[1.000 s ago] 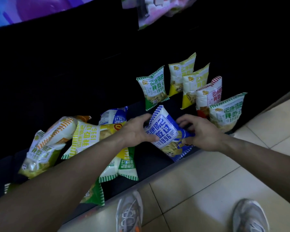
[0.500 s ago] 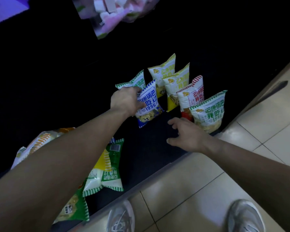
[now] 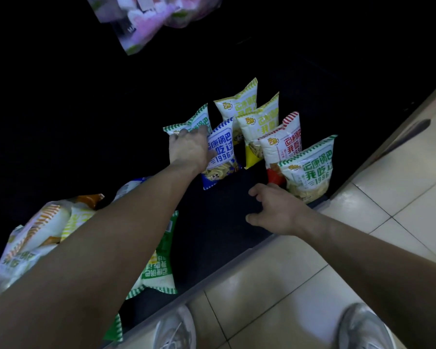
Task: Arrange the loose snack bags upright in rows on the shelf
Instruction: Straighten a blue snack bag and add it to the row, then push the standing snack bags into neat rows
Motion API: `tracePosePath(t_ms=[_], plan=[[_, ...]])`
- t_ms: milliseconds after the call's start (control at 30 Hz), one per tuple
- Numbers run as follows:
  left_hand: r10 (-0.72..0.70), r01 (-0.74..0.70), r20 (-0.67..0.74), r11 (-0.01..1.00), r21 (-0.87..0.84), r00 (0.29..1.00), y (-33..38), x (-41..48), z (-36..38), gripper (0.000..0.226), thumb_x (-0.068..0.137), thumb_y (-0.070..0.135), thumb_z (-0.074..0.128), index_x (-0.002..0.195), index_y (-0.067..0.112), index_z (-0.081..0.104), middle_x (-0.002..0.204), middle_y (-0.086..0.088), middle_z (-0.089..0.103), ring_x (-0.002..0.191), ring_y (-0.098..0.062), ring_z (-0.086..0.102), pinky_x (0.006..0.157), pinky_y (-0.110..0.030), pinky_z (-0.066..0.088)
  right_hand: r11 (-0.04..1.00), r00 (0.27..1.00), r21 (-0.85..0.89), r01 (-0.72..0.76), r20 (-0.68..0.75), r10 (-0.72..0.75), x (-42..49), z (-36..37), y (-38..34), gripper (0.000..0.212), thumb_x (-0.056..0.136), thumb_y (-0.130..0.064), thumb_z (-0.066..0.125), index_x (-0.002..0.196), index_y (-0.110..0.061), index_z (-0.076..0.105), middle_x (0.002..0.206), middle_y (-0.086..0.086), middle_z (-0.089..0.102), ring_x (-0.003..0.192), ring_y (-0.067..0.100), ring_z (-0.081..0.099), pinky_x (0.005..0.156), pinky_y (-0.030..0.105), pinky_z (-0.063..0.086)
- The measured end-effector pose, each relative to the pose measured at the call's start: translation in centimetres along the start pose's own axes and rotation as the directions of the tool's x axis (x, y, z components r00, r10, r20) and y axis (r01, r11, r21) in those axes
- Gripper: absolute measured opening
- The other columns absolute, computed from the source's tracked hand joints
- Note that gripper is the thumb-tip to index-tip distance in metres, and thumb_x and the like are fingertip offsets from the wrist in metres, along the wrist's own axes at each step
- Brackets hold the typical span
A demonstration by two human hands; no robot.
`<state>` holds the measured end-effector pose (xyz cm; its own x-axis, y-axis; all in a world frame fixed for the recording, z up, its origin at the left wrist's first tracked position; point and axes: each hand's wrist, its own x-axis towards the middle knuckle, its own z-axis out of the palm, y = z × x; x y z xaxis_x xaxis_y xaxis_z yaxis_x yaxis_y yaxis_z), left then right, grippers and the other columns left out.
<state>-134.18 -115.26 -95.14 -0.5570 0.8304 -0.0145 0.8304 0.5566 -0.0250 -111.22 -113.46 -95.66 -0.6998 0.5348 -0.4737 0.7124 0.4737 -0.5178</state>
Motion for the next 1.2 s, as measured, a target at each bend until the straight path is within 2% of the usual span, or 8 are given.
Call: tracePosePath(t_ms=[233,367,533,733,867,1033,1100,1200], plan=[[0.044,-0.045,-0.012,0.999,-0.025,0.999,-2.9,-3.3,-3.7,0.080,0.085,0.056,0.065,0.149,0.021,0.033,0.151,-0.006,0.042,0.139,-0.026,0.035,0.109,-0.042,0.030,0.999,0.999,0.030,0.044,-0.023,-0.043,0.1,-1.0,-3.0,0.074,0.087,-0.038,0.071,0.149,-0.018,0.036,0.145,0.009,0.039,0.127,0.023,0.048,0.104,0.038,0.044],[0.099,-0.105,0.151,0.994,0.038,0.984,-6.9,-8.5,-8.1,0.074,0.085,0.058,0.062,0.147,0.025,0.038,0.147,-0.005,0.048,0.132,-0.027,0.045,0.104,-0.041,0.040,0.994,0.994,-0.035,0.107,-0.026,-0.108,-1.3,-2.4,-6.7,0.068,0.088,-0.037,0.070,0.146,-0.017,0.040,0.143,0.009,0.041,0.123,0.025,0.050,0.102,0.037,0.045],[0.016,-0.016,0.339,1.000,-0.002,0.941,-14.1,-17.1,-11.0,0.068,0.086,0.058,0.062,0.144,0.026,0.044,0.143,-0.005,0.052,0.129,-0.028,0.048,0.102,-0.041,0.044,0.979,0.986,-0.120,0.167,0.032,-0.165,-4.4,-3.4,-11.7,0.071,0.089,-0.042,0.069,0.148,-0.016,0.039,0.147,0.008,0.044,0.130,0.025,0.048,0.102,0.035,0.044],[-0.102,0.112,0.328,0.994,-0.011,0.939,-20.6,-24.2,-10.5,0.071,0.091,0.052,0.060,0.151,0.029,0.031,0.155,-0.002,0.035,0.141,-0.025,0.031,0.103,-0.038,0.037,0.924,0.974,-0.307,0.227,0.080,-0.212,-4.6,1.5,-16.8,0.067,0.089,-0.048,0.065,0.145,-0.018,0.042,0.140,0.005,0.050,0.122,0.026,0.052,0.096,0.037,0.047],[-0.124,0.151,0.330,0.987,-0.059,0.936,-24.3,-25.5,-8.9,0.075,0.089,0.054,0.062,0.151,0.025,0.032,0.149,-0.007,0.042,0.137,-0.030,0.035,0.101,-0.042,0.043,0.887,0.949,-0.345,0.308,0.044,-0.312,-1.6,6.7,-20.1,0.058,0.095,-0.045,0.057,0.145,-0.021,0.041,0.139,0.006,0.042,0.126,0.030,0.046,0.096,0.042,0.044],[-0.144,0.186,0.265,0.972,-0.140,0.953,-26.0,-24.5,-7.4,0.074,0.091,0.049,0.061,0.153,0.023,0.028,0.155,-0.007,0.032,0.142,-0.030,0.025,0.106,-0.045,0.039,0.832,0.932,-0.425,0.356,0.101,-0.347,3.1,9.2,-23.5,0.090,0.087,-0.053,0.067,0.157,-0.024,0.018,0.161,0.003,0.025,0.145,0.030,0.026,0.110,0.044,0.035],[-0.166,0.208,0.254,0.966,-0.153,0.953,-26.6,-23.7,-6.7,0.075,0.091,0.049,0.061,0.153,0.024,0.027,0.156,-0.006,0.031,0.143,-0.030,0.025,0.108,-0.046,0.037,0.852,0.940,-0.399,0.340,0.181,-0.290,4.4,9.6,-24.2,0.100,0.080,-0.056,0.073,0.158,-0.024,0.017,0.161,0.004,0.027,0.146,0.029,0.026,0.112,0.042,0.034],[-0.179,0.223,0.246,0.961,-0.165,0.953,-26.8,-23.1,-6.0,0.077,0.089,0.050,0.064,0.153,0.024,0.028,0.155,-0.008,0.033,0.142,-0.031,0.026,0.109,-0.045,0.035,0.885,0.938,-0.334,0.323,0.238,-0.252,5.6,10.2,-24.6,0.104,0.075,-0.055,0.078,0.156,-0.022,0.022,0.154,0.005,0.039,0.138,0.027,0.038,0.107,0.041,0.040]])
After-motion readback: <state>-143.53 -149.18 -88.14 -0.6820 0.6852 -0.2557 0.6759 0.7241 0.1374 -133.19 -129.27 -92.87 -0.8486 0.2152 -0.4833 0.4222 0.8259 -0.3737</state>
